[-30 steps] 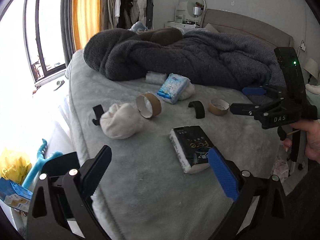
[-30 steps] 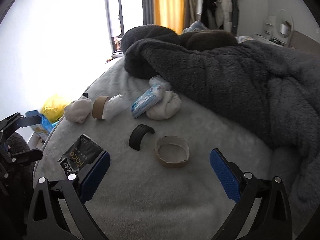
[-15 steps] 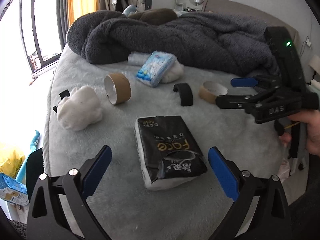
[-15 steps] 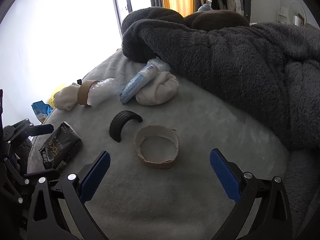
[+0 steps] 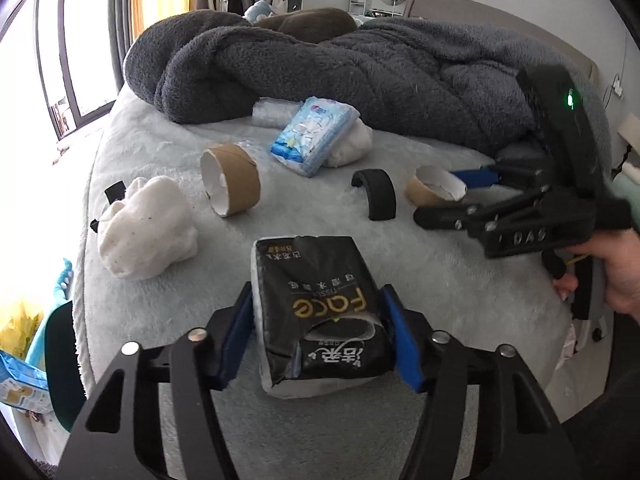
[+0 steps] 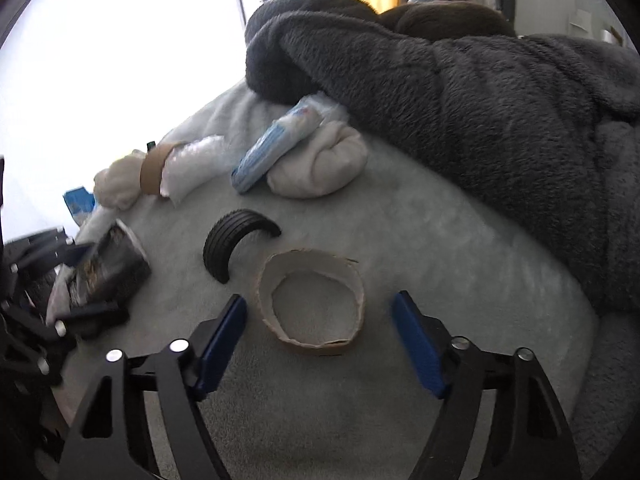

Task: Collect trash
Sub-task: 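Grasp the black Face tissue pack with the left gripper while the right grasps the cardboard roll, then carry both items over the teal bin and open both grippers to drop them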

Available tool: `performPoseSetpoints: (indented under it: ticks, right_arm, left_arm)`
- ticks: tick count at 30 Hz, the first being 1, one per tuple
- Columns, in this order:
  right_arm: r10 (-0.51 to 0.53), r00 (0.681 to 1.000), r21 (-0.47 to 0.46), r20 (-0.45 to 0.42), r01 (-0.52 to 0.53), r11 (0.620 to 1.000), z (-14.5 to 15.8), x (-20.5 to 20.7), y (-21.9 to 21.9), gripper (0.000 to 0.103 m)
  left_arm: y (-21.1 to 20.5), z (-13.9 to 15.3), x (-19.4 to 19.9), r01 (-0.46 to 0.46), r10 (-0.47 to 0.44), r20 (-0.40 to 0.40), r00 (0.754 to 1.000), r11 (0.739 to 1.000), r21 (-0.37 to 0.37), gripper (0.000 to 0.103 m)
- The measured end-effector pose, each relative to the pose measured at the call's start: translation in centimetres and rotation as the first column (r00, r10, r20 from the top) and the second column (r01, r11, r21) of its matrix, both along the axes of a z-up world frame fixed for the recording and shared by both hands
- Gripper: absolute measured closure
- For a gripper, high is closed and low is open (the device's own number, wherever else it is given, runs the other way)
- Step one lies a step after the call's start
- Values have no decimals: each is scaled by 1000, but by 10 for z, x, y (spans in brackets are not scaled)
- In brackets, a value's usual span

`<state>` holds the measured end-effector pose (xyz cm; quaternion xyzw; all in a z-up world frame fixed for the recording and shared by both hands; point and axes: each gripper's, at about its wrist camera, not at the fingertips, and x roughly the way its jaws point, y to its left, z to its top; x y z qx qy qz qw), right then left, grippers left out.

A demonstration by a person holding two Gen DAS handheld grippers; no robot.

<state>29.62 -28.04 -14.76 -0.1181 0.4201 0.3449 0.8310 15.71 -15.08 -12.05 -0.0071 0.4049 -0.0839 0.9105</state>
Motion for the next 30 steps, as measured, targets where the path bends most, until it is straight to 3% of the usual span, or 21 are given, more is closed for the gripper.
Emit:
performPoseSetpoints:
  ticks: [9,18,30]
  right_arm:
    - [-45,999,-9,-13,45,999,6,2,6,54]
    - [-182,982,-51,43,184,982,30,-20,22,55]
    - [-302,953,36,30,301,953,68,-52,63,55]
  left_arm:
    - [15,26,-9,13,-12,71,997,1000,-26,42]
    - [64,60,-20,-50,53,134,990,998,-29,42]
    - [137,68,-35,-148,150,150,977,989,-24,42]
